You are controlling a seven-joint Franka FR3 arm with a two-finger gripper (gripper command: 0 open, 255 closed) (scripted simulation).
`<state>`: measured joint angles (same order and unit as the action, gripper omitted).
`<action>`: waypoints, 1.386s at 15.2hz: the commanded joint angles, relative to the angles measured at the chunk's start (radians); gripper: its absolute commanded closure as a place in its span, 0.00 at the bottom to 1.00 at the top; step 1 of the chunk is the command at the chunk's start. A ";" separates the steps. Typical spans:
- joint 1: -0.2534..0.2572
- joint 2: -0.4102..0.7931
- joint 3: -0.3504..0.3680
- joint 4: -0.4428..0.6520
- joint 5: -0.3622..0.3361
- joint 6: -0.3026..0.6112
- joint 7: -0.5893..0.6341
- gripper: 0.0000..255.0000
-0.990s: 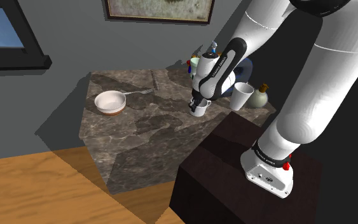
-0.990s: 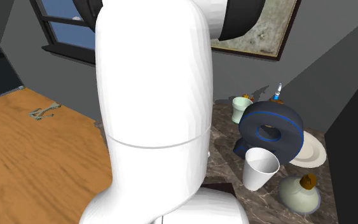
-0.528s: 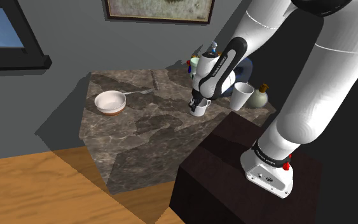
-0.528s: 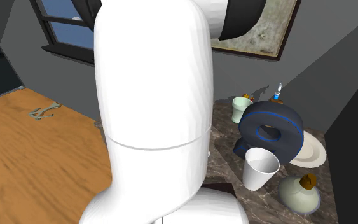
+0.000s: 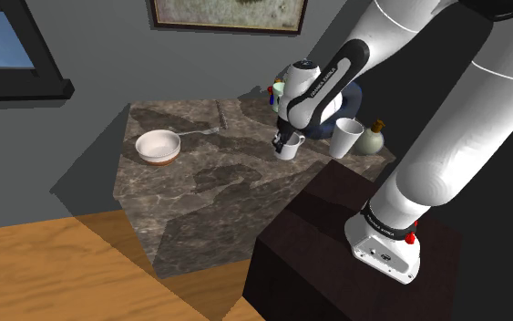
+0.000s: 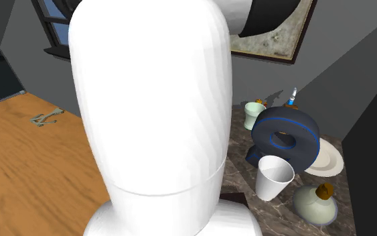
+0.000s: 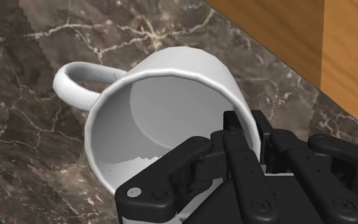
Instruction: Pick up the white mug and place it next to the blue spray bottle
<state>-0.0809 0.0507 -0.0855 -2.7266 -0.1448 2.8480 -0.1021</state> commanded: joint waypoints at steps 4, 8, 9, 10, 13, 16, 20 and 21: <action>0.001 -0.090 0.002 -0.003 0.011 -0.087 -0.012 1.00; 0.003 -0.154 0.003 0.001 0.018 -0.155 -0.019 1.00; 0.003 -0.170 0.003 0.002 0.019 -0.173 -0.021 1.00; 0.003 -0.185 0.004 0.004 0.021 -0.190 -0.022 1.00; 0.005 -0.229 0.004 0.012 0.025 -0.242 -0.027 1.00; 0.006 -0.271 0.005 0.022 0.028 -0.293 -0.030 1.00; 0.008 -0.322 0.006 0.039 0.032 -0.361 -0.035 1.00; 0.008 -0.334 0.006 0.044 0.033 -0.378 -0.036 1.00</action>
<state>-0.0735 -0.2706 -0.0796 -2.6887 -0.1128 2.4892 -0.1368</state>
